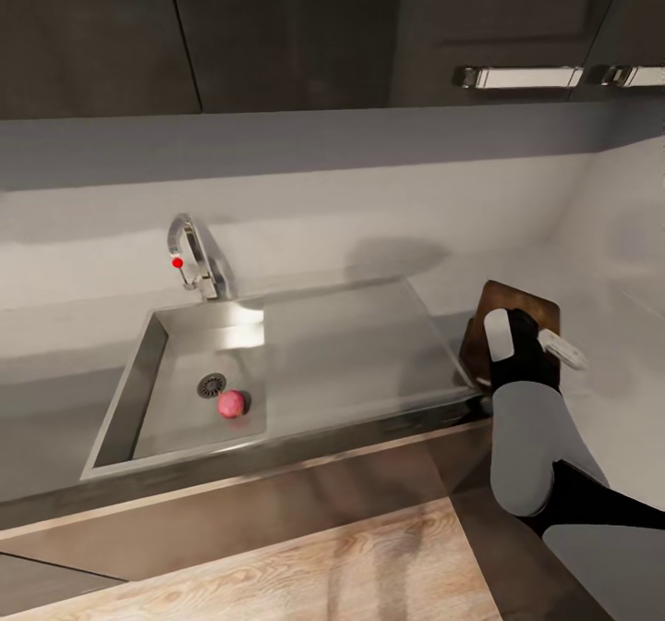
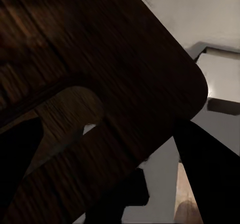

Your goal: In the kitchen, take the Vidalia onion out of the sink, dice it on the chopping board with the paring knife, put the diced onion into the bowl on the countertop, then place both the paring knife and the chopping board into the sink.

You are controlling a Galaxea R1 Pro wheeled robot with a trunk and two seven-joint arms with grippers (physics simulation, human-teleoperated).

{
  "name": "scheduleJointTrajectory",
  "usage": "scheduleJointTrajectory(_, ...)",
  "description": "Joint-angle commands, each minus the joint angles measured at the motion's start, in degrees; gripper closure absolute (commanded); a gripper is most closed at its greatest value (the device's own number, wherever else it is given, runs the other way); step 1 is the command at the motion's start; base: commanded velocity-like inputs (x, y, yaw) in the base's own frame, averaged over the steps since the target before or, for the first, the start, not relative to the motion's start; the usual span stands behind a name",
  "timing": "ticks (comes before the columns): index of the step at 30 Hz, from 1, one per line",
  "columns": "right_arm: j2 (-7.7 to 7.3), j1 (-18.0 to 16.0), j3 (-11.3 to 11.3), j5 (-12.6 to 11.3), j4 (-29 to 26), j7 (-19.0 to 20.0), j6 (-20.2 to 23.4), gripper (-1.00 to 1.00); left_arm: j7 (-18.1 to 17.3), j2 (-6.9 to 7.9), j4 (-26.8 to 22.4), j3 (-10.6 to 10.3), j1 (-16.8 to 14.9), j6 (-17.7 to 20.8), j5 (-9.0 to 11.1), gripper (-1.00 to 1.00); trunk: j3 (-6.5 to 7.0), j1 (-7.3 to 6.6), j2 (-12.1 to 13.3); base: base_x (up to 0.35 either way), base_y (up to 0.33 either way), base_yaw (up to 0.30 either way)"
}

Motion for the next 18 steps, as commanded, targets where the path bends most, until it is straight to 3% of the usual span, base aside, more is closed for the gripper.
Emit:
scheduleJointTrajectory(1, 0.2, -0.05, -0.01, 0.2, -0.13, -0.15, 0.56, 1.0, -0.04, 0.0, -0.13, -0.03, 0.05, -0.03, 0.59, -1.0, 0.01, 0.03, -0.08, 0.0, 0.0, 0.0)
scheduleJointTrajectory(6, 0.59, -0.05, 2.78, 0.26, -0.13, -0.06, 0.51, 1.0, -0.04, -0.02, -0.18, -0.04, 0.05, -0.12, 0.58, -1.0, 0.47, 0.03, -0.08, 0.0, 0.0, 0.0)
scheduleJointTrajectory(13, 3.78, -0.05, 5.05, 0.34, -0.08, -0.02, 0.5, 1.0, -0.04, -0.02, -0.18, -0.04, 0.04, -0.14, 0.58, -1.0, 1.11, 0.03, -0.08, 0.0, 0.0, 0.0)
scheduleJointTrajectory(18, 4.79, 0.17, 9.21, 0.47, -0.07, 0.8, 0.36, 1.0, -0.04, -0.02, -0.18, -0.04, 0.06, -0.14, 0.58, -1.0, 1.57, 0.03, -0.08, 0.0, 0.0, 0.0)
